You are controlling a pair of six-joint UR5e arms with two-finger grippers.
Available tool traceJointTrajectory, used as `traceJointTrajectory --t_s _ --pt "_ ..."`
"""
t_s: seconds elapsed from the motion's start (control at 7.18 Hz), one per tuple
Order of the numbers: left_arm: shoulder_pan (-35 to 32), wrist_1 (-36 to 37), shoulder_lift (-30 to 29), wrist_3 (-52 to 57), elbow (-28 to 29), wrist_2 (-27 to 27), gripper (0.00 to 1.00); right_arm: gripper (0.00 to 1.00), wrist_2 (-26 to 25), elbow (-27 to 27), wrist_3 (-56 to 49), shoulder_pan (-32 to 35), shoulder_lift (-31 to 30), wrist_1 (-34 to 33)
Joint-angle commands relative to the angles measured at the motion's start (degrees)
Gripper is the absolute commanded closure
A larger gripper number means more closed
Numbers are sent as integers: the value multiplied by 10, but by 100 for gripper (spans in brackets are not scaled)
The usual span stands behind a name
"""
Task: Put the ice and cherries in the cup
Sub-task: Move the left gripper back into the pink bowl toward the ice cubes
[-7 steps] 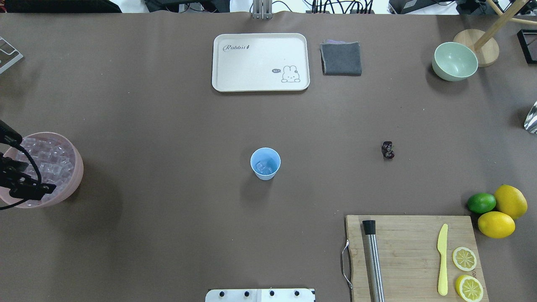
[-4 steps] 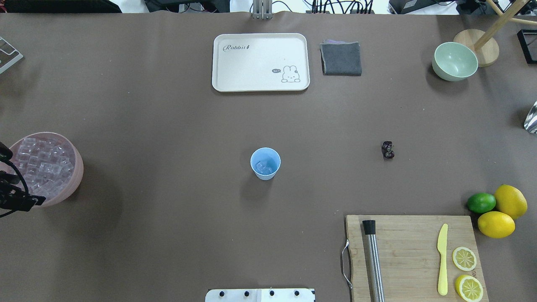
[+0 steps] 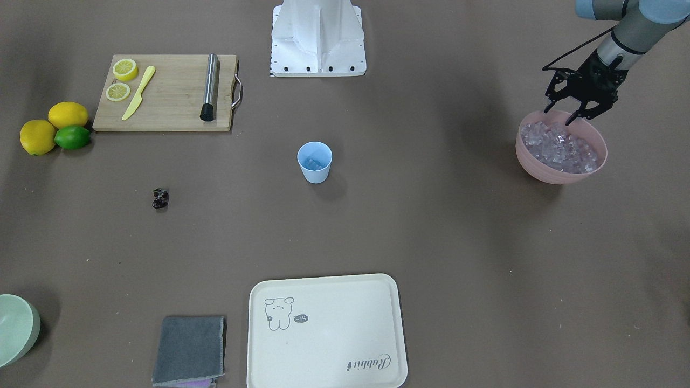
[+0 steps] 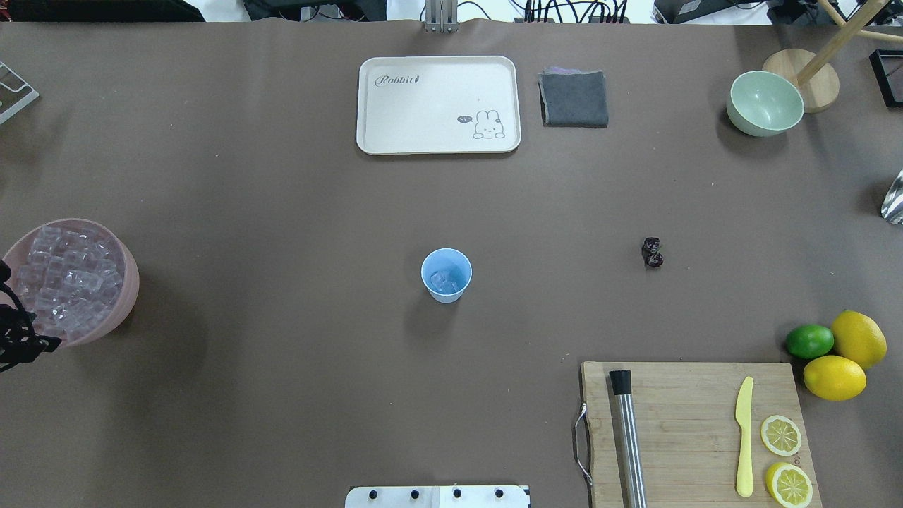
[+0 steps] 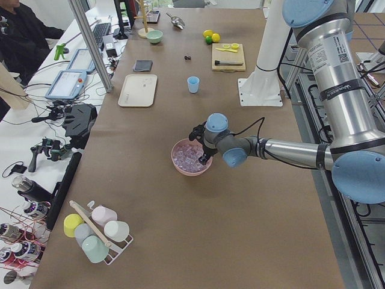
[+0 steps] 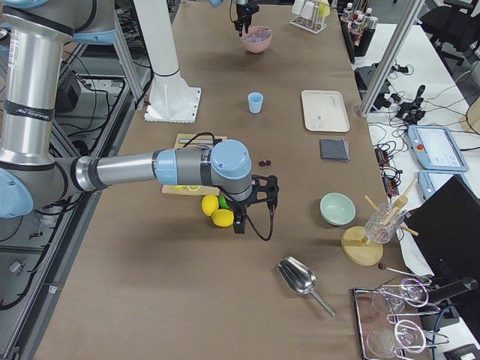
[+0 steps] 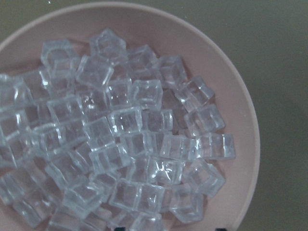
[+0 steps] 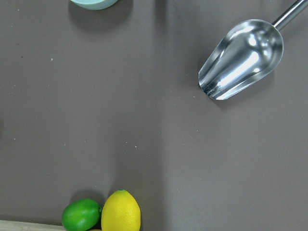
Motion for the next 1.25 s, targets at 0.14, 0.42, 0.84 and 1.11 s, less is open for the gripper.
traceJointTrajectory --t_s 0.14,0.42,0.84,1.11 --pt "1 1 -9 3 9 -4 42 0 0 1 -1 0 0 0" --pt "-23 3 -15 3 8 -41 42 0 0 3 0 0 -1 0" --pt "-46 31 -37 4 9 -44 42 0 0 0 0 0 -1 0" --pt "-74 115 -94 58 10 -48 42 0 0 0 0 0 -1 0"
